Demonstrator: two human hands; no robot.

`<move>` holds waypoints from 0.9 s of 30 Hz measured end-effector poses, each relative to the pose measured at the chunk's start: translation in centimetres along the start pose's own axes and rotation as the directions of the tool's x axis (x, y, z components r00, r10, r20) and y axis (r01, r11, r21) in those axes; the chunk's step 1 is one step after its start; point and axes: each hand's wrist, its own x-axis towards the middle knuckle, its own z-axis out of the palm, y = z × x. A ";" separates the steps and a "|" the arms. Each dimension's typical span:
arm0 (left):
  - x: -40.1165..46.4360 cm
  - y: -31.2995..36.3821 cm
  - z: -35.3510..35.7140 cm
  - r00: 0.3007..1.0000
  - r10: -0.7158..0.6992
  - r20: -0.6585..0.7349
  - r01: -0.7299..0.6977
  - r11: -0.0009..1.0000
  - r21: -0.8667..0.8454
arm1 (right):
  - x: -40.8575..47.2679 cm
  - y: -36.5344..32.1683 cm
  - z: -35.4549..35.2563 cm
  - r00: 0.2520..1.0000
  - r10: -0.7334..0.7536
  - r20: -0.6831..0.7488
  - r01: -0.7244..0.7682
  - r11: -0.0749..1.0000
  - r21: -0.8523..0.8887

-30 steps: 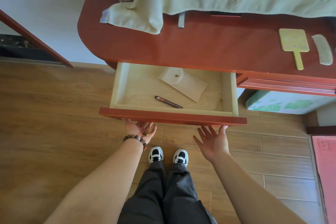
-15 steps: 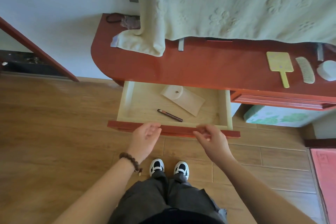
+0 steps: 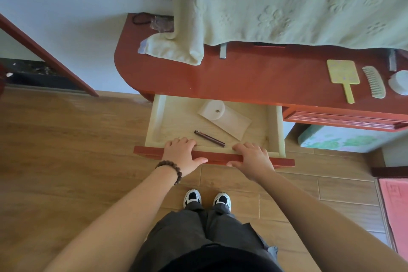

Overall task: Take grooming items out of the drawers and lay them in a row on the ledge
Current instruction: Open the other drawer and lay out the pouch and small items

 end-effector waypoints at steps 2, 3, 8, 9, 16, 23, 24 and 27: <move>-0.2 -0.1 0.2 1.000 0.006 0.015 -0.006 1.000 -0.014 | -0.3 -0.1 0.1 1.000 -0.003 0.009 0.003 1.000 0.001; -0.5 -0.2 0.3 1.000 0.007 0.019 -0.007 1.000 -0.015 | -0.5 -0.1 0.2 1.000 -0.003 0.015 0.003 1.000 0.001; -1.7 -0.4 1.2 0.999 0.024 0.025 -0.024 1.000 -0.007 | -1.8 0.0 1.0 0.999 -0.009 0.038 0.009 1.000 0.002; -1.9 -0.5 1.5 0.999 0.029 0.024 -0.029 1.000 -0.004 | -1.9 0.1 1.2 0.999 -0.013 0.045 0.013 1.000 0.003; -2.0 -1.3 2.1 0.998 0.058 0.039 -0.056 0.997 -0.044 | -1.2 0.2 0.8 0.982 -0.009 0.187 -0.002 0.998 0.058; 3.1 -0.7 0.9 0.996 0.085 -0.009 -0.085 0.984 -0.156 | 4.7 0.9 -0.9 0.991 0.136 -0.008 -0.130 0.960 0.248; 3.9 -0.3 1.0 0.995 0.099 -0.010 -0.099 0.986 -0.134 | 5.7 0.9 -1.0 0.987 0.160 -0.023 -0.149 0.958 0.246; 5.8 0.7 1.7 0.990 0.132 0.044 -0.129 0.990 -0.060 | 8.4 0.8 -0.8 0.980 0.193 -0.041 -0.183 0.966 0.182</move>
